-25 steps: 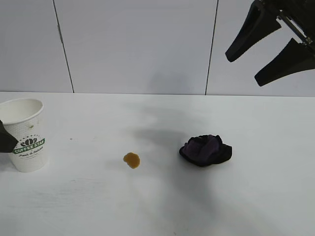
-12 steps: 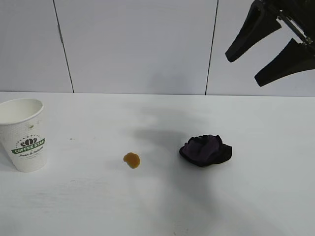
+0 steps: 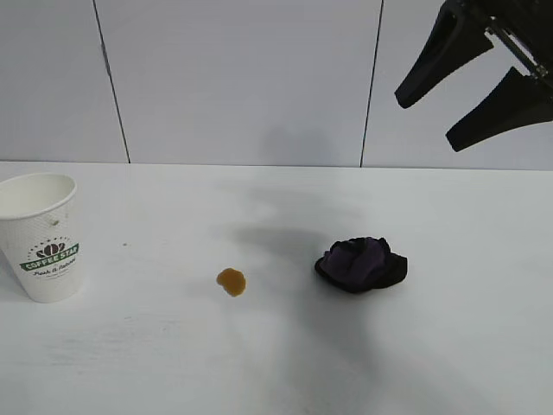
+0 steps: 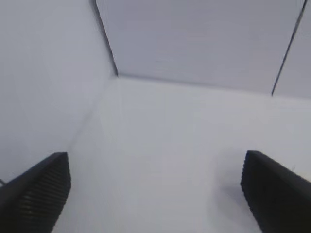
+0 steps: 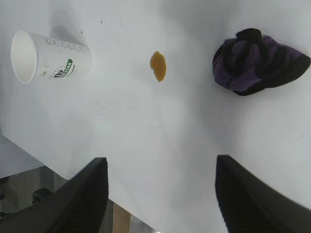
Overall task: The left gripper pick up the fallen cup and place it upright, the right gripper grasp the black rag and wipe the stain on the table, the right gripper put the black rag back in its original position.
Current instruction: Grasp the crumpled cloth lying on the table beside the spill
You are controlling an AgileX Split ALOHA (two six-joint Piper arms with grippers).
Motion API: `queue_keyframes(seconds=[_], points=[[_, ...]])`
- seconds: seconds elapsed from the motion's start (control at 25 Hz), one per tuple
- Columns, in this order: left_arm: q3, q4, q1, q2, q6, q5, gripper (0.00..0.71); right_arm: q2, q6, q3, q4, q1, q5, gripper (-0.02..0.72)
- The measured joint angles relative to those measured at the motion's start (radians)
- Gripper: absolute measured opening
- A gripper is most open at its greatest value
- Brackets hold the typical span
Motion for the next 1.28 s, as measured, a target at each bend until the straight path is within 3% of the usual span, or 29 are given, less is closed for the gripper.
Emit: queue_keyframes(seconds=[0.16, 0.32, 0.44, 0.68, 0.92, 1.28], points=[[-0.119, -0.084, 0.002, -0.119, -0.002, 0.079, 0.687, 0.000, 0.000, 0.000, 0.002, 0.000, -0.002, 0.442], [-0.150, -0.155, -0.003, -0.203, -0.059, 0.215, 0.687, 0.000, 0.000, 0.000, 0.002, 0.000, -0.002, 0.442], [-0.150, -0.167, -0.049, -0.256, -0.080, 0.306, 0.687, 0.000, 0.000, 0.000, 0.004, 0.000, -0.003, 0.442], [-0.153, -0.164, -0.185, -0.339, -0.086, 0.526, 0.687, 0.000, 0.000, 0.000, 0.004, 0.000, -0.003, 0.442], [-0.155, -0.012, -0.301, -0.373, -0.132, 0.747, 0.687, 0.000, 0.000, 0.000, 0.007, 0.000, -0.003, 0.442], [-0.058, 0.328, -0.477, -0.374, -0.360, 0.813, 0.687, 0.000, 0.000, 0.000, 0.008, 0.000, -0.003, 0.442]])
